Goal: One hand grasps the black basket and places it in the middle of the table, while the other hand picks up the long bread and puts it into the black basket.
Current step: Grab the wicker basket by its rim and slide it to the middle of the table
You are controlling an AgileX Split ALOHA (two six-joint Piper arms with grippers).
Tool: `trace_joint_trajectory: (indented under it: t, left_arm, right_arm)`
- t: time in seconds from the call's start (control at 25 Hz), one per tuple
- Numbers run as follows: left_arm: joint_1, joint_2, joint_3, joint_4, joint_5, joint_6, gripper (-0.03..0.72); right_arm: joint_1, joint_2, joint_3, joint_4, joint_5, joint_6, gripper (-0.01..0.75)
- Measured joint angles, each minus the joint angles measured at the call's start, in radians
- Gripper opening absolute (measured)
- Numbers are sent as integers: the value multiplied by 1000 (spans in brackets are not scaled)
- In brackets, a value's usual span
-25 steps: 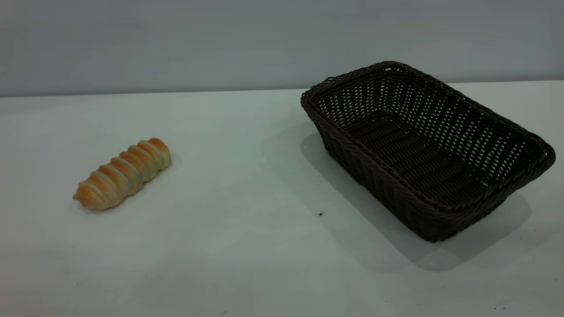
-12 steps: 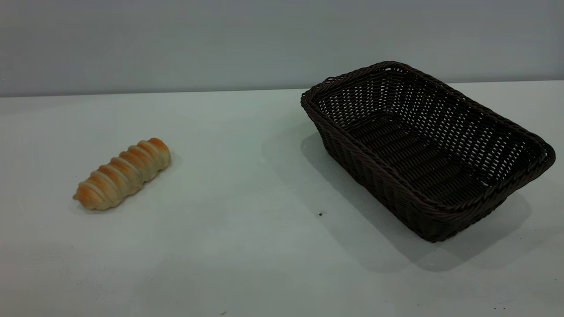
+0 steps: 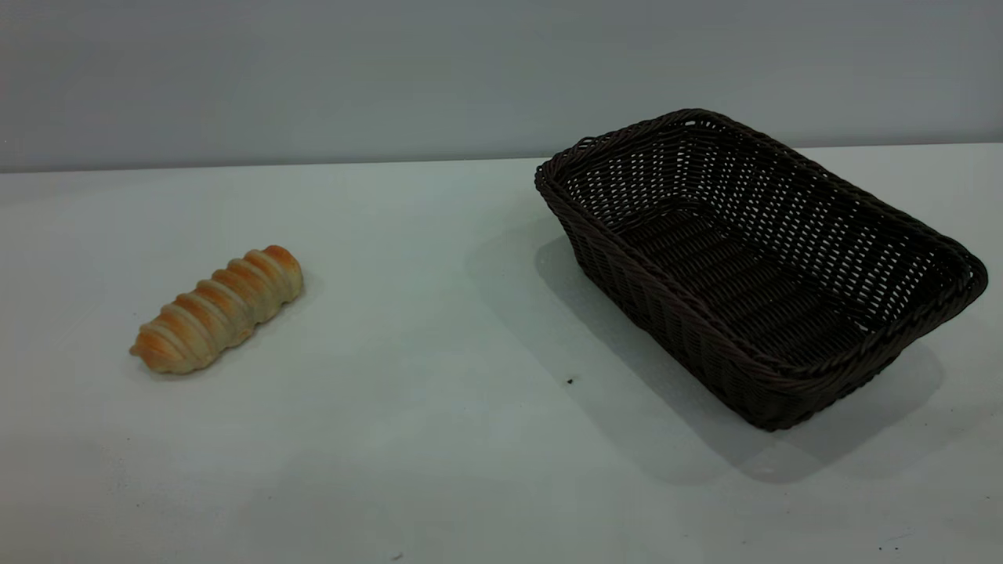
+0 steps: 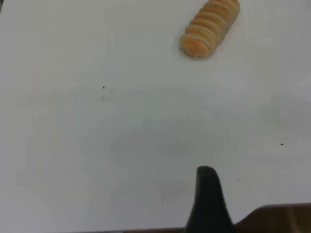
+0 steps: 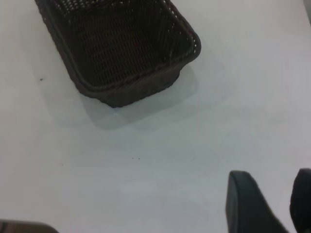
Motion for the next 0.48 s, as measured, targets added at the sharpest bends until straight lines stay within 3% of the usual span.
trace_joint_trajectory:
  t: [0.32,0.48]
  left_arm:
    - [0,32,-7,53,-18,0,566]
    - [0,202,-53,73,-158,11,566]
  right_arm:
    - [0,51,-10,31,-21,11,253]
    - [0,260,-57,71,-147,-27,357]
